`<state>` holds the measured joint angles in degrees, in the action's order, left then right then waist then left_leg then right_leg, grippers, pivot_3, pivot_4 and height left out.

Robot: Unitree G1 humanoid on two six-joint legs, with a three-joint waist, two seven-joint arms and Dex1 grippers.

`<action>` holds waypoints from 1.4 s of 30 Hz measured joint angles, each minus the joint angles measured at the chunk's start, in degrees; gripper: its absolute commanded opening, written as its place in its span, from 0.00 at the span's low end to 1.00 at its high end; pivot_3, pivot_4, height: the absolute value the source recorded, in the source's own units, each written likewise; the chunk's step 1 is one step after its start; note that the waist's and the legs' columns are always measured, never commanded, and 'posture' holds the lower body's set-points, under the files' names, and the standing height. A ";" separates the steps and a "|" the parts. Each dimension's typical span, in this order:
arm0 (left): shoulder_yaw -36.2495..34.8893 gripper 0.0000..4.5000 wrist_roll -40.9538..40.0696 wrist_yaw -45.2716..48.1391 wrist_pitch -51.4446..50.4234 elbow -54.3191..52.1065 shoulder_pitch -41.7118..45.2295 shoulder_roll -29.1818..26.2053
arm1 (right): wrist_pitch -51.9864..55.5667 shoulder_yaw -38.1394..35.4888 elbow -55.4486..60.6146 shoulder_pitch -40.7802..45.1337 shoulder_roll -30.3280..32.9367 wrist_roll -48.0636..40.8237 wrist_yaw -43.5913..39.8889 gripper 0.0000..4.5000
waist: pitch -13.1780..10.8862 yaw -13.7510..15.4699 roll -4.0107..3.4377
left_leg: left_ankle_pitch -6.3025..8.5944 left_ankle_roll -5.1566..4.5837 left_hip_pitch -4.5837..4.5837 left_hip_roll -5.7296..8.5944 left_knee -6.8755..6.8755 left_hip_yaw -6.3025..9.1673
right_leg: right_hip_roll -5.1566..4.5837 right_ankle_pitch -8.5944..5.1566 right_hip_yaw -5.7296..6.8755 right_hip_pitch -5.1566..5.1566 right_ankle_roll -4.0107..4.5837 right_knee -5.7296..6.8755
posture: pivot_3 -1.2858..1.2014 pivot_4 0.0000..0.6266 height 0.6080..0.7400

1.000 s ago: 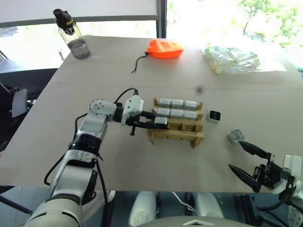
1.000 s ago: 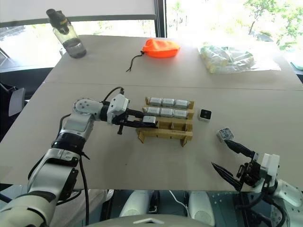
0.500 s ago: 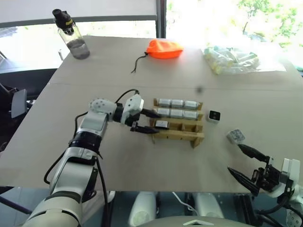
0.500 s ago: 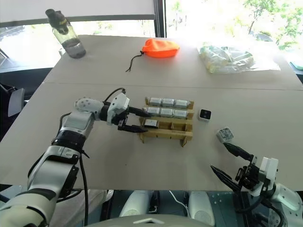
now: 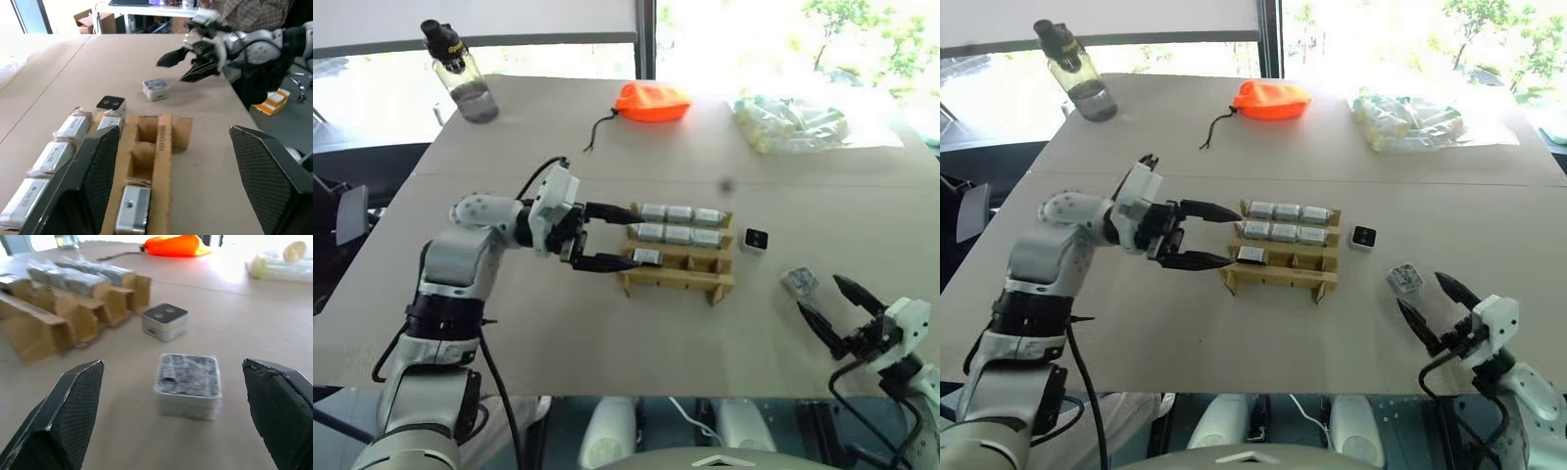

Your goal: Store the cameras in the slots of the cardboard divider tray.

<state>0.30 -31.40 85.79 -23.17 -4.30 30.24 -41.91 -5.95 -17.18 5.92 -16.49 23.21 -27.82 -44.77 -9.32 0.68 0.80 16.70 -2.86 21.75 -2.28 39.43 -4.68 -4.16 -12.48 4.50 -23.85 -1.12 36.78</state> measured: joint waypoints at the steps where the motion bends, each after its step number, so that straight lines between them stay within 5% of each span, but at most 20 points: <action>1: -0.24 0.82 -0.53 -0.12 -1.08 -2.19 -1.20 -1.36 | 1.74 0.49 0.31 0.46 -0.03 0.47 1.70 1.00 | 0.00 -0.07 0.00 | 0.00 0.00 -0.01 0.00 -0.01 -0.02 | 0.00 0.00 -0.03 -0.01 0.00 0.00 | 0.52 0.24 0.89; 9: -7.70 0.82 -5.76 -6.37 -8.60 -13.61 -11.28 -8.48 | 10.60 4.20 3.41 1.56 0.08 3.87 8.15 1.00 | 0.00 0.15 -0.03 | 0.00 0.00 0.00 0.00 -0.03 0.02 | -0.01 -0.01 0.01 -0.01 -0.01 -0.03 | 0.52 0.24 0.89; 19: -11.35 0.82 -8.77 -11.98 -11.29 -20.25 -16.41 -10.97 | 11.58 5.62 4.16 3.81 -1.13 5.34 10.18 1.00 | 0.00 0.01 -0.03 | 0.00 0.01 -0.01 0.00 -0.05 0.00 | 0.01 -0.02 0.00 -0.01 0.00 -0.03 | 0.52 0.24 0.89; 25: -11.56 0.83 -9.22 -12.55 -11.27 -21.13 -18.21 -12.15 | 10.71 5.63 4.08 3.99 -1.00 6.09 9.32 0.44 | 0.00 0.11 -0.03 | 0.00 0.01 0.00 0.01 -0.06 0.00 | 0.00 -0.02 0.02 -0.01 -0.01 -0.05 | 0.52 0.24 0.89; 33: -9.59 0.83 -9.33 -14.42 -12.29 -20.51 -13.31 -11.90 | 2.48 7.09 1.38 4.70 4.94 12.57 4.94 0.44 | 0.00 0.17 -0.03 | 0.00 0.01 -0.02 0.06 -0.05 0.00 | 0.01 -0.10 0.02 0.02 -0.16 -0.06 | 0.52 0.24 0.89; 42: 3.49 0.83 -10.21 -19.62 -20.07 -13.03 -0.08 -0.09 | -18.11 12.67 -3.47 20.69 10.65 29.82 7.10 0.44 | -0.02 -0.09 0.00 | -0.03 0.05 0.00 0.06 -0.05 -0.03 | 0.13 0.00 -0.01 -0.06 -0.02 -0.01 | 0.52 0.24 0.89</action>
<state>3.79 -41.61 66.18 -43.24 -17.33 30.16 -42.00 -24.06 -4.51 2.45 4.20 33.87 1.99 -37.67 -9.34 0.59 0.80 16.67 -2.80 21.76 -2.22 39.38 -4.71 -4.03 -12.48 4.48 -23.92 -1.14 36.77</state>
